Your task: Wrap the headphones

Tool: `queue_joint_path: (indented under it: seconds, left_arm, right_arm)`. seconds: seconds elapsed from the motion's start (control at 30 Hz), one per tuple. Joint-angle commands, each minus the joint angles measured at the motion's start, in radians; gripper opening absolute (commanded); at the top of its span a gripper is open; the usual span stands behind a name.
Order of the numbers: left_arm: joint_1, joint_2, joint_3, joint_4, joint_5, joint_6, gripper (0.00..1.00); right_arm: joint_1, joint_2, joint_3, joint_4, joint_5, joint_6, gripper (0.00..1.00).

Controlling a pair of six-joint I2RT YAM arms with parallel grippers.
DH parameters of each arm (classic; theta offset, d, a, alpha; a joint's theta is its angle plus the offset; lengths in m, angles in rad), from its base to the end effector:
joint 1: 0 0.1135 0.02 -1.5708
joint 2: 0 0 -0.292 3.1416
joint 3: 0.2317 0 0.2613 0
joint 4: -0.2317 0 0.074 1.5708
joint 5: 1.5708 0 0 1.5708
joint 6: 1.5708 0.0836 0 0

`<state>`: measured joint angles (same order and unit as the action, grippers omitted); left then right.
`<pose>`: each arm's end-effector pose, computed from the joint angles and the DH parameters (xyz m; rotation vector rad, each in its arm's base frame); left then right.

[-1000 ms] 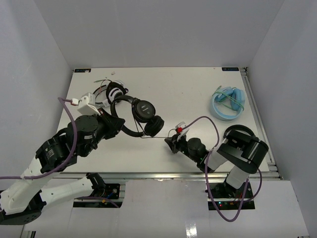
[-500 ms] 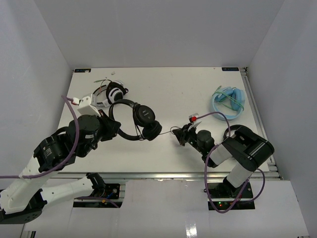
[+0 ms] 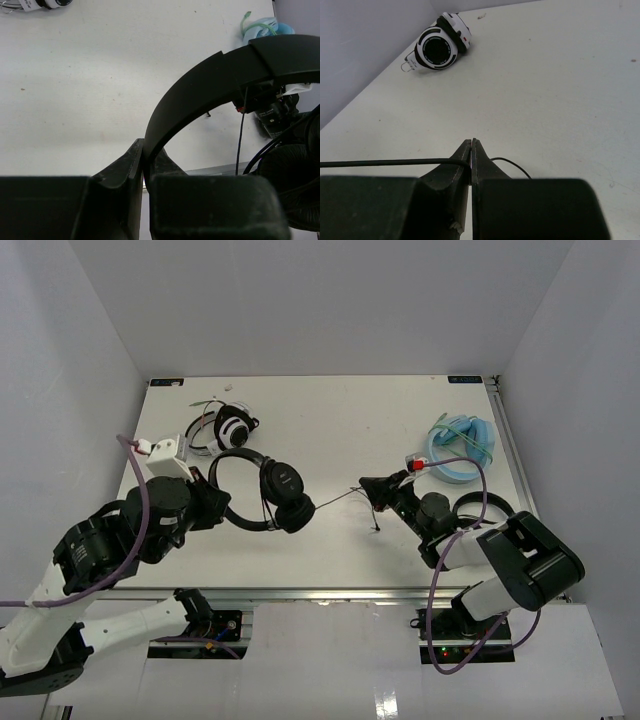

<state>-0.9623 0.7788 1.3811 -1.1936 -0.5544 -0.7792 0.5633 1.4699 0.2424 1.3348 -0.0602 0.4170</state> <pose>0.0980 -0.0636 0.4313 -0.1236 2.0943 -0.4654 0.2419 0.1587 0.2016 -0.1618 1.5115 0.8368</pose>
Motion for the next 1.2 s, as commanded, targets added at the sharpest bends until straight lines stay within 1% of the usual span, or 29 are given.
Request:
queue_joint_path:
  seconds: [0.0,0.13,0.27,0.37,0.43,0.5,0.57,0.63,0.7,0.73,0.83,0.9,0.97,1.03,1.13,1.17]
  left_arm:
    - [0.000,-0.060,0.051,-0.012,-0.090,-0.053,0.00]
    - [0.000,-0.072,0.055,0.000,-0.165,-0.077,0.00]
    - [0.000,-0.034,0.091,0.010,-0.230,-0.079,0.00]
    - [0.000,-0.006,0.103,0.047,-0.216,-0.065,0.00]
    - [0.000,-0.014,0.085,0.103,-0.151,-0.042,0.00]
    - [0.000,-0.028,0.048,0.181,-0.053,0.020,0.00]
    - [0.000,-0.050,0.029,0.215,0.045,0.051,0.00]
    - [0.000,-0.054,0.016,0.230,0.130,0.116,0.00]
    - [0.000,-0.031,0.014,0.196,0.263,0.183,0.00]
    - [0.000,-0.007,0.014,0.161,0.311,0.207,0.00]
    - [0.000,0.079,-0.021,0.051,0.357,0.236,0.00]
    - [0.000,0.128,-0.054,0.005,0.328,0.247,0.00]
    - [0.000,0.152,-0.085,-0.014,0.268,0.255,0.00]
    - [0.000,0.180,-0.106,-0.024,0.211,0.268,0.00]
    - [0.000,0.216,-0.127,-0.008,0.144,0.283,0.00]
    - [0.000,0.229,-0.134,0.005,0.131,0.288,0.00]
  right_arm:
    - [-0.015,-0.039,0.023,-0.003,0.013,0.004,0.08]
    - [-0.016,-0.057,0.014,-0.008,0.008,-0.001,0.08]
    - [-0.015,-0.067,0.007,-0.005,0.002,0.000,0.08]
    - [-0.014,-0.065,0.006,-0.005,-0.001,-0.002,0.08]
    - [-0.014,-0.055,0.006,0.001,-0.002,-0.003,0.08]
    - [-0.016,-0.047,0.010,0.009,-0.010,-0.003,0.08]
    - [-0.015,-0.035,0.016,0.007,-0.016,-0.003,0.08]
    - [-0.016,-0.028,0.027,-0.001,-0.027,-0.004,0.08]
    - [-0.016,-0.033,0.044,-0.031,-0.032,-0.012,0.08]
    - [-0.015,-0.041,0.064,-0.072,-0.030,-0.020,0.08]
    - [-0.024,-0.086,0.161,-0.285,-0.012,-0.038,0.08]
    - [-0.030,-0.123,0.240,-0.448,-0.006,-0.070,0.08]
    - [-0.033,-0.164,0.341,-0.640,0.005,-0.104,0.08]
    - [-0.033,-0.190,0.433,-0.790,0.007,-0.156,0.08]
    - [-0.033,-0.194,0.622,-1.052,-0.031,-0.231,0.08]
    - [-0.033,-0.188,0.683,-1.128,-0.066,-0.242,0.08]
